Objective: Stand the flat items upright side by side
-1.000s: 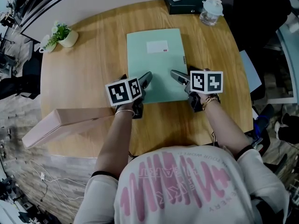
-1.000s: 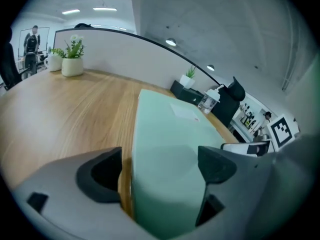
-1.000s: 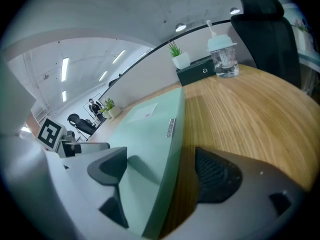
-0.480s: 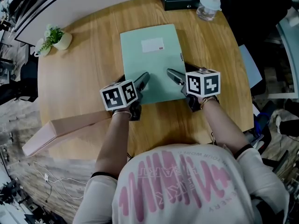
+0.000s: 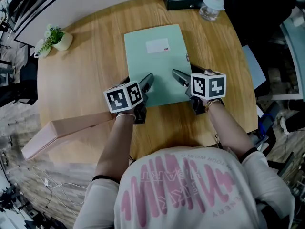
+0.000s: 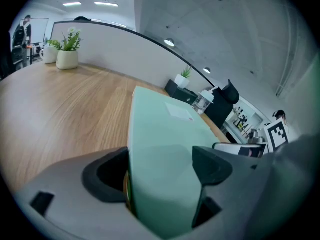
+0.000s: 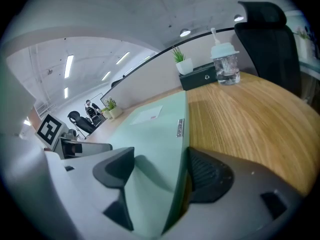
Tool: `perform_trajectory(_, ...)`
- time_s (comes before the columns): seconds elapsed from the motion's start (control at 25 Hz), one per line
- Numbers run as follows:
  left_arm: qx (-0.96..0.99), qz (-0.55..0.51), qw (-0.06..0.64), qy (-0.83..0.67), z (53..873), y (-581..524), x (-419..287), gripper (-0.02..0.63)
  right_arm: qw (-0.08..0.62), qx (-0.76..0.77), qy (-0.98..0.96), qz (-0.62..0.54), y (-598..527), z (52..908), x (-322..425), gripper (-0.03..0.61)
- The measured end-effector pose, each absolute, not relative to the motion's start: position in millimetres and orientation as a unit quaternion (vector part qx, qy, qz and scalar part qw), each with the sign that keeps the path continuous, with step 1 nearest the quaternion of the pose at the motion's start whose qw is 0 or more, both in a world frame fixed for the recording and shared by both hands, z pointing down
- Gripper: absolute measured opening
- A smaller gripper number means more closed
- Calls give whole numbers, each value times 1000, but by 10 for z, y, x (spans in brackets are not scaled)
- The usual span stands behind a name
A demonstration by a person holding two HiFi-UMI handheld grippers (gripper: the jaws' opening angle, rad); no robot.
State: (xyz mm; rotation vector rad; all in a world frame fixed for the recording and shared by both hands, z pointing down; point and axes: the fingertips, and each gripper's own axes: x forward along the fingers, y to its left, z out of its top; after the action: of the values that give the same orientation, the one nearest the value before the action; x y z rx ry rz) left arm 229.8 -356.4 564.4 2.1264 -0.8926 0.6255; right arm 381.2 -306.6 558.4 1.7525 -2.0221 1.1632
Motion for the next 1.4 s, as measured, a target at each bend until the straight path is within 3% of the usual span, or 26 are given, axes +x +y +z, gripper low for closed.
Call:
perform_trajectory(0.6,851,269,329,-309,5482,-2590,2479,408,100,637,-645,410,-1929,5465,3930,331)
perform_trajectory(1.4,889,185,220,-356,4468,-1364,1539,402,79,643,-693,317,-778,4523,3017,331)
